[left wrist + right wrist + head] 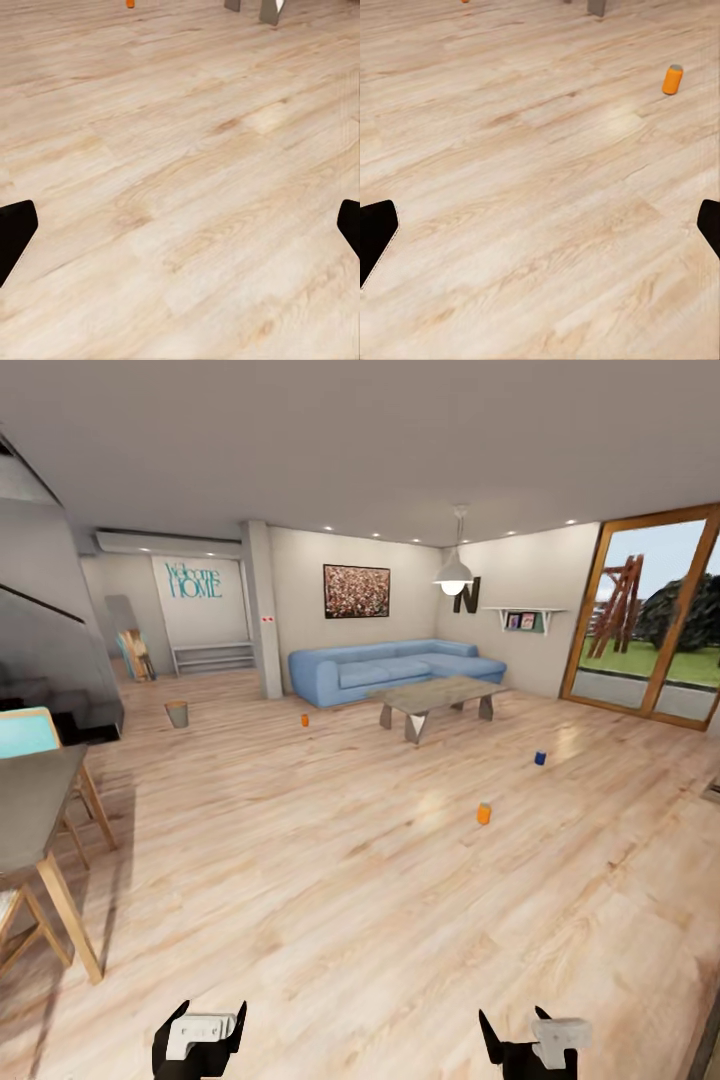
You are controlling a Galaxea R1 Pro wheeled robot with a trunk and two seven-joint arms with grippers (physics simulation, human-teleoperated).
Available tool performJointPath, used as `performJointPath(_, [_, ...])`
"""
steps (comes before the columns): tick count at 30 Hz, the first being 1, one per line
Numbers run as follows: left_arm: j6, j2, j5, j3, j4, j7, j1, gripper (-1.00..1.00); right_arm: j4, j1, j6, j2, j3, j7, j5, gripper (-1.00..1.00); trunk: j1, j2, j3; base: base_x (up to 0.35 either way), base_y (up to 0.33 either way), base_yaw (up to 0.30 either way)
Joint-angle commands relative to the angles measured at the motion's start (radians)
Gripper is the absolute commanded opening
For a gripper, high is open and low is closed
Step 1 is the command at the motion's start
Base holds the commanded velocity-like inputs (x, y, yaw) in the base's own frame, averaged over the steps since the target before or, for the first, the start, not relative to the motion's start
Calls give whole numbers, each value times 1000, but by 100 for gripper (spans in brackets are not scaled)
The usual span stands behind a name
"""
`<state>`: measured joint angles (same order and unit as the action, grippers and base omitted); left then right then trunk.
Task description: Put the three can of soda from the living room inside the tash can in the kitchen.
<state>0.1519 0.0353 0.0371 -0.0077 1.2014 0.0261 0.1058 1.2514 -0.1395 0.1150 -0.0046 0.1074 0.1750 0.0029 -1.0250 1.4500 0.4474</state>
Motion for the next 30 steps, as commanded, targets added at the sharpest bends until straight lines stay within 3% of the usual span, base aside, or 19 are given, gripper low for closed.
performJointPath(1, [0, 0, 0, 0, 0, 0, 0, 100, 0, 0, 0, 0, 0, 0, 0, 100, 0, 0, 0, 268, 0, 248])
performJointPath(15, [0, 0, -2, 0, 0, 0, 0, 100, -1, 0, 0, 0, 0, 0, 0, 100, 0, 0, 0, 264, 0, 241])
performJointPath(30, [0, 0, -2, 0, 0, 0, 0, 100, -1, 0, 0, 0, -1, 0, -1, 100, 0, 0, 8, 261, 0, 44])
